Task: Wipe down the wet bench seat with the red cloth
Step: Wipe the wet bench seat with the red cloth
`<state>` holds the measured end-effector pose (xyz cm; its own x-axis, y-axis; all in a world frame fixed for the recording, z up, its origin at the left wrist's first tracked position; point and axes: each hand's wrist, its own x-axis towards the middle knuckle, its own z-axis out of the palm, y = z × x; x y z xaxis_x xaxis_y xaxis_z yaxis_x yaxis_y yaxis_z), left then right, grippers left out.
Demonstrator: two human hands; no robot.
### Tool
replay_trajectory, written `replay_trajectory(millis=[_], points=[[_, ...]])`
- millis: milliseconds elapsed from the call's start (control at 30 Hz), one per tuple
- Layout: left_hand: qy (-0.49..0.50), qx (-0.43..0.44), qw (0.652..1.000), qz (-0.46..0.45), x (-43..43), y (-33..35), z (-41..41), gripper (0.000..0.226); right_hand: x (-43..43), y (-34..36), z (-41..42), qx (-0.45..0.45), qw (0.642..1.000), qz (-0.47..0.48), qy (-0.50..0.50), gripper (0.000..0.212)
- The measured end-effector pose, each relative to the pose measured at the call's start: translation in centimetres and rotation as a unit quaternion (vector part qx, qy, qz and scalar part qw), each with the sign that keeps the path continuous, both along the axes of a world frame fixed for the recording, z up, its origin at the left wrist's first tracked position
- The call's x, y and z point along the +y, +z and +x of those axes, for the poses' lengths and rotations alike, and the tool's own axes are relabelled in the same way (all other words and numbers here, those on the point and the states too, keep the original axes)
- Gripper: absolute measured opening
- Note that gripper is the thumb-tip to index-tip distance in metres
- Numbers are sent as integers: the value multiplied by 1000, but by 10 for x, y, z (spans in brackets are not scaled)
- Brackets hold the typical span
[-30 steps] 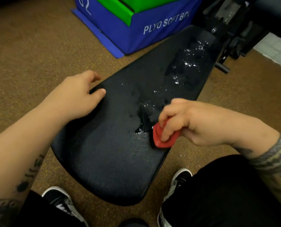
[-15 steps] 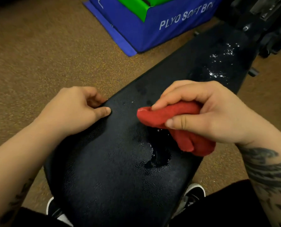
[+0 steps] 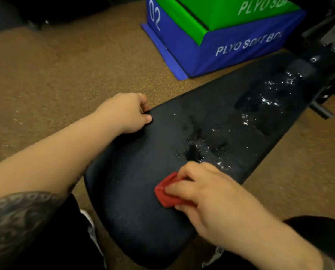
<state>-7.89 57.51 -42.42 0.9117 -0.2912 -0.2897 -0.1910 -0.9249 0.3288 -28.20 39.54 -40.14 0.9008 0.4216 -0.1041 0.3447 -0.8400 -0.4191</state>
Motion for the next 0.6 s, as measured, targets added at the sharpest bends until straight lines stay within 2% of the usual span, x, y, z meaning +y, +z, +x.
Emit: replay_trajectory(millis=[100,200,267,333,433,500,600], points=[[8,7,1000,-3,1,1,-5,16,0,-13,-11,-24,996,6,-82,27],[17,6,1000,0,-2,5,-8,20,-14,-2,-8,-48,965,-91,-242,27],[12,-4,1000,9,-6,7,-9,22,-19,10,-9,-64,950,-93,-291,25],[5,-13,1000,9,-5,2,-8,23,-12,17,-13,-75,952,-52,-291,23],[2,-21,1000,-10,0,-4,-9,22,10,11,-14,-33,968,-42,-245,26],[-13,-28,999,-12,1,-7,-11,21,15,4,-13,-13,970,-48,-237,28],[-28,-32,999,-6,2,-5,-10,22,-5,-1,-7,-7,952,-95,-290,25]])
